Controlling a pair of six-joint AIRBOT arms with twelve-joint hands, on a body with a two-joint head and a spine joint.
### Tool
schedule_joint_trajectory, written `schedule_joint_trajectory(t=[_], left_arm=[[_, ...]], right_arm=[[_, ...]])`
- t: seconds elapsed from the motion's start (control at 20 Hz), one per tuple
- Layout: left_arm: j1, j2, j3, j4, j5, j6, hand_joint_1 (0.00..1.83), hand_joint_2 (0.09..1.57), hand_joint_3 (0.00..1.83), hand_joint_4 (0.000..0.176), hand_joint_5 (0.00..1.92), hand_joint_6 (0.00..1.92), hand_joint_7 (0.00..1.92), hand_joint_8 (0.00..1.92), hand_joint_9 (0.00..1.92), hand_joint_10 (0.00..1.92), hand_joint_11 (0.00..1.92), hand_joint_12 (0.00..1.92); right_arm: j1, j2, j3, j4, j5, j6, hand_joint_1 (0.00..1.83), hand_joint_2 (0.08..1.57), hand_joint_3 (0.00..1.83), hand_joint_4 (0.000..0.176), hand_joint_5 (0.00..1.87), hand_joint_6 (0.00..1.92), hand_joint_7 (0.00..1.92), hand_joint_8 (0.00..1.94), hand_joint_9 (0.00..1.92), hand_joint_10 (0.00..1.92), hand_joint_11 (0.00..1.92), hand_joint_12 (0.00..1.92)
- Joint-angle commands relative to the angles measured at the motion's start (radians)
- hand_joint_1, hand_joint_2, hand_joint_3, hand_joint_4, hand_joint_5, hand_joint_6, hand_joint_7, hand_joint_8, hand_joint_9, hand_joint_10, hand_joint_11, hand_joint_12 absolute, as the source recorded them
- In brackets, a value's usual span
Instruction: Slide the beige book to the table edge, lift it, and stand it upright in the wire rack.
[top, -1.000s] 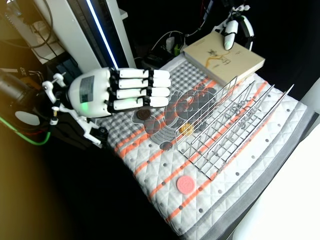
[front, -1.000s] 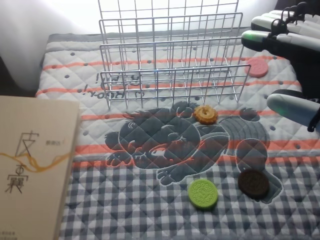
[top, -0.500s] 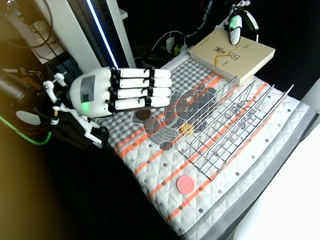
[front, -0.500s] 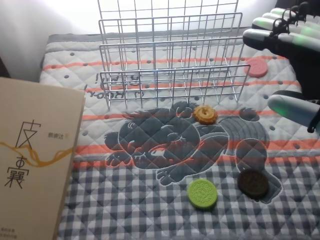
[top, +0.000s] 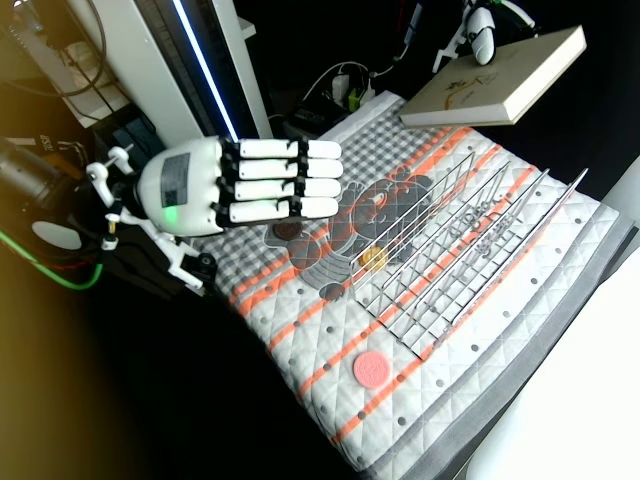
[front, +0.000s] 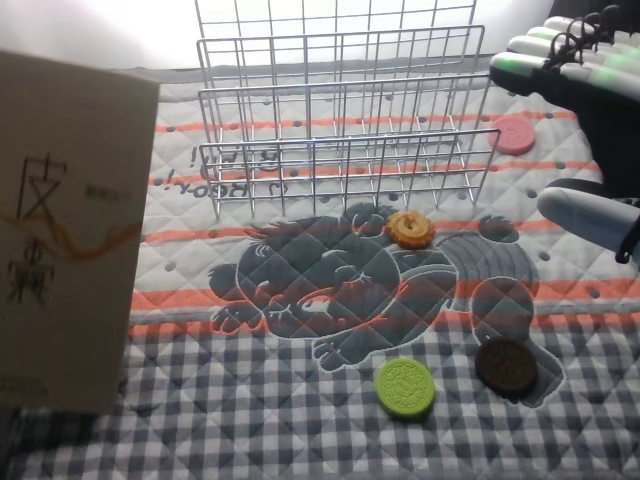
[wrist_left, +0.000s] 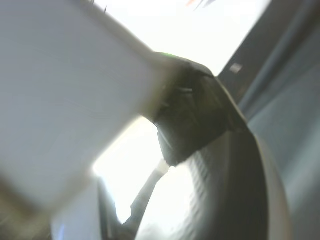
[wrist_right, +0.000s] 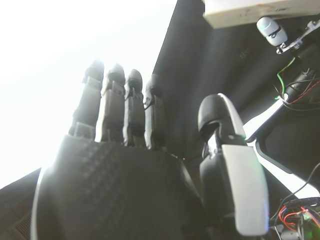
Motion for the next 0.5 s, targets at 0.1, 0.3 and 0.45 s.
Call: schedule_joint_trajectory(t=[0.1, 0.3, 0.45], left_arm=[[-0.079, -0.025, 0.040, -0.002, -0.125, -0.002, 1.39, 1.15, 0.00, 0.000, 0.74, 1.22, 0.88, 1.02, 0.96, 1.19, 0.87, 1.24], [-0.203, -0.039, 0.083, 0.049, -0.096, 0.021, 1.37, 1.14, 0.00, 0.000, 0.75, 1.19, 0.89, 1.02, 1.02, 1.15, 1.02, 1.01], [-0.273, -0.039, 0.111, 0.074, -0.085, 0.026, 1.38, 1.13, 0.00, 0.000, 0.80, 1.14, 0.91, 0.99, 1.03, 1.11, 1.04, 0.86]], right_arm=[[0.005, -0.001, -0.002, 0.020, 0.123, 0.006, 0.52, 1.33, 0.00, 0.000, 0.31, 0.00, 0.28, 0.00, 0.24, 0.01, 0.17, 0.09], [-0.002, -0.001, -0.002, 0.027, 0.124, 0.006, 0.52, 1.34, 0.01, 0.000, 0.29, 0.00, 0.26, 0.00, 0.24, 0.00, 0.20, 0.09], [-0.007, -0.001, -0.002, 0.031, 0.124, 0.006, 0.53, 1.35, 0.01, 0.000, 0.29, 0.00, 0.26, 0.00, 0.23, 0.00, 0.18, 0.08]])
